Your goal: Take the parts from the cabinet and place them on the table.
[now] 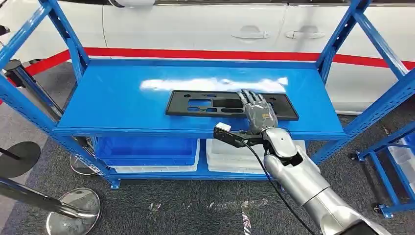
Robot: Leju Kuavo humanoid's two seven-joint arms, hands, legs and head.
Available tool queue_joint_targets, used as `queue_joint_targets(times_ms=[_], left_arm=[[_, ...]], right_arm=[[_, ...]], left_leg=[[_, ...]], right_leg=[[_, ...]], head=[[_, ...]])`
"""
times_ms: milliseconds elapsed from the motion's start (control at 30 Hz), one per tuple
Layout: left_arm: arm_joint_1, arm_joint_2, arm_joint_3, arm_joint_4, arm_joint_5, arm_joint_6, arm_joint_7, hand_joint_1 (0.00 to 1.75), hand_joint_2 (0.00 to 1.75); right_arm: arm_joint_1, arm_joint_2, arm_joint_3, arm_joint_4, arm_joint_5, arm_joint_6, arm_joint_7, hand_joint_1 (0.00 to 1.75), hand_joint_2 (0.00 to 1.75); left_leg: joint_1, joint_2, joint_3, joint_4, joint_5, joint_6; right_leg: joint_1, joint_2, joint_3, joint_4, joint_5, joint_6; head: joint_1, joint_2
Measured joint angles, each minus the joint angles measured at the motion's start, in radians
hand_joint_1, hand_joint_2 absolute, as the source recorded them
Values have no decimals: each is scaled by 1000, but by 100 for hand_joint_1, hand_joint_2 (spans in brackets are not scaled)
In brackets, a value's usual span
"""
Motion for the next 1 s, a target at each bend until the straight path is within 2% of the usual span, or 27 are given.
queue_joint_targets(times_ms=[33, 67, 100, 133, 167, 200, 233, 300, 333, 367, 400, 433, 467, 500, 533, 567, 600, 633, 667, 700, 733, 833, 867, 900, 933, 1000], left_arm=[[0, 0, 0, 0, 0, 1, 0, 0, 0], [1, 1, 0, 0, 0, 2, 0, 0, 0], [2, 0, 0, 0, 0, 3, 0, 0, 0], [3, 0, 0, 0, 0, 3, 0, 0, 0], [3, 0, 0, 0, 2, 5, -1, 0, 0], [2, -2, 0, 0, 6, 7, -3, 0, 0], [1, -2, 1, 0, 14, 8, -7, 0, 0], [1, -3, 4, 0, 26, 16, -15, 0, 0], [0, -3, 5, 0, 32, 17, -16, 0, 0], [2, -4, 6, 0, 34, 18, -19, 0, 0], [2, -4, 7, 0, 34, 18, -20, 0, 0], [1, -4, 9, 0, 34, 19, -20, 0, 0], [1, -4, 10, 0, 34, 21, -21, 0, 0], [1, -4, 10, 0, 34, 21, -21, 0, 0], [2, -4, 11, 0, 34, 21, -21, 0, 0], [3, -4, 11, 0, 34, 21, -21, 0, 0], [6, -4, 11, 0, 35, 21, -21, 0, 0], [6, -4, 11, 0, 35, 22, -22, 0, 0], [6, -4, 11, 0, 35, 24, -22, 0, 0], [5, -4, 11, 0, 35, 26, -23, 0, 0], [4, -4, 12, 0, 35, 27, -23, 0, 0], [1, -5, 13, 0, 36, 29, -23, 0, 0], [2, -5, 13, 0, 37, 29, -24, 0, 0], [5, -6, 13, 0, 37, 29, -23, 0, 0], [5, -6, 13, 0, 37, 29, -24, 0, 0], [3, -6, 13, 0, 37, 29, -23, 0, 0]], right_arm=[[5, 0, 2, 5, 0, 0, 0, 0, 175], [8, 0, 5, 9, 2, 1, 0, 0, 175], [8, 0, 7, 11, 2, 1, 0, 0, 175], [7, 0, 9, 14, 3, 1, 0, 0, 175], [5, 0, 12, 17, 4, 1, 0, 0, 175], [4, 1, 15, 19, 5, 3, 0, 0, 175], [2, 1, 17, 21, 5, 5, 0, 0, 175], [3, 3, 21, 27, 6, 7, 1, 0, 175], [3, 4, 23, 29, 5, 10, 1, 0, 175], [3, 5, 23, 31, 5, 11, 1, 0, 175], [0, 5, 23, 34, 5, 12, 4, 0, 175], [-3, 6, 24, 36, 5, 13, 3, 0, 175], [-2, 10, 25, 38, 6, 15, 3, 0, 175], [0, 11, 27, 41, 5, 17, 3, 0, 175], [3, 11, 30, 44, 5, 17, 3, 0, 175], [5, 11, 32, 48, 5, 17, 3, 0, 175], [5, 11, 34, 51, 5, 19, 4, 0, 175], [4, 11, 36, 54, 5, 21, 4, 0, 175], [3, 11, 37, 56, 5, 21, 5, 154, 175], [2, 11, 37, 59, 5, 21, 6, 173, 175], [-1, 13, 39, 62, 2, 21, 10, 175, 175], [-3, 18, 43, 70, -8, 20, 11, 175, 175], [-3, 18, 43, 72, -10, 19, 11, 175, 175], [-5, 18, 43, 74, -11, 19, 11, 175, 175], [-6, 19, 43, 76, -11, 19, 11, 175, 175], [-3, 19, 47, 80, -11, 20, 11, 175, 175]], left_leg=[[0, -1, 4, 0, -4, 1], [-1, -3, 11, 0, -8, 0], [-1, -4, 18, 1, -14, -1], [-1, -4, 27, 1, -20, -3], [-2, -4, 34, 1, -25, -6], [-7, -4, 34, 2, -30, -12], [-7, -5, 31, 5, -32, -17], [-4, -4, 34, -7, -30, -26], [-11, -3, 41, -7, -34, -34], [-7, -1, 41, -3, -45, -38], [-8, 0, 29, 30, -60, -45], [-4, 0, -7, 99, -89, -50], [0, 1, -58, 187, -122, -55], [1, 1, -100, 255, -139, -60], [3, 1, -130, 292, -136, -63], [5, 1, -134, 280, -110, -65], [8, 1, -116, 223, -62, -68], [10, 2, -82, 140, -9, -69], [12, 2, -39, 40, 44, -69], [8, -1, -24, 20, 21, -67], [4, -2, -16, -5, 17, -56], [1, -2, -16, 1, 13, -35], [7, -1, -6, -10, 15, -25], [7, 0, 0, -11, 12, -20], [7, 1, 3, -12, 9, -13], [5, 1, 8, -11, 4, -6]], right_leg=[[0, 0, -24, 25, 7, 0], [0, 0, -23, 1, 38, -1], [1, 0, 0, -64, 88, -6], [1, 0, 35, -154, 144, -11], [3, -1, 69, -236, 186, -19], [12, -2, 86, -261, 173, -26], [11, -2, 96, -286, 164, -27], [15, -1, 95, -282, 162, -32], [4, 1, 103, -296, 165, -37], [-2, -1, 117, -306, 166, -39], [-3, -1, 125, -310, 164, -43], [-3, -1, 127, -310, 163, -50], [-2, -1, 128, -310, 160, -53], [-2, -1, 131, -310, 157, -54], [-2, -1, 133, -309, 153, -54], [-2, 0, 138, -308, 149, -53], [-3, 2, 144, -306, 143, -50], [-5, 3, 151, -303, 137, -46], [-6, 4, 158, -299, 128, -40], [-2, 4, 158, -298, 122, -34], [0, 5, 153, -290, 119, -29], [1, 6, 157, -299, 117, -16], [-3, 3, 151, -291, 108, -9], [-3, 0, 142, -262, 93, -7], [-1, 0, 109, -195, 61, -5], [-2, -1, 20, -33, 5, -1]], head=[[1, 0], [0, 0], [1, 0], [0, 0], [1, 0], [-1, 0], [-1, 0], [0, 0], [-2, 0], [1, 0], [-4, 0], [-8, 0], [-8, 0], [-8, 0], [-8, 0], [-8, 0], [-8, 0], [-8, 0], [-8, 0], [-7, 0], [-10, 0], [-8, 0], [-8, 0], [-4, 0], [-3, 0], [-3, 0]])
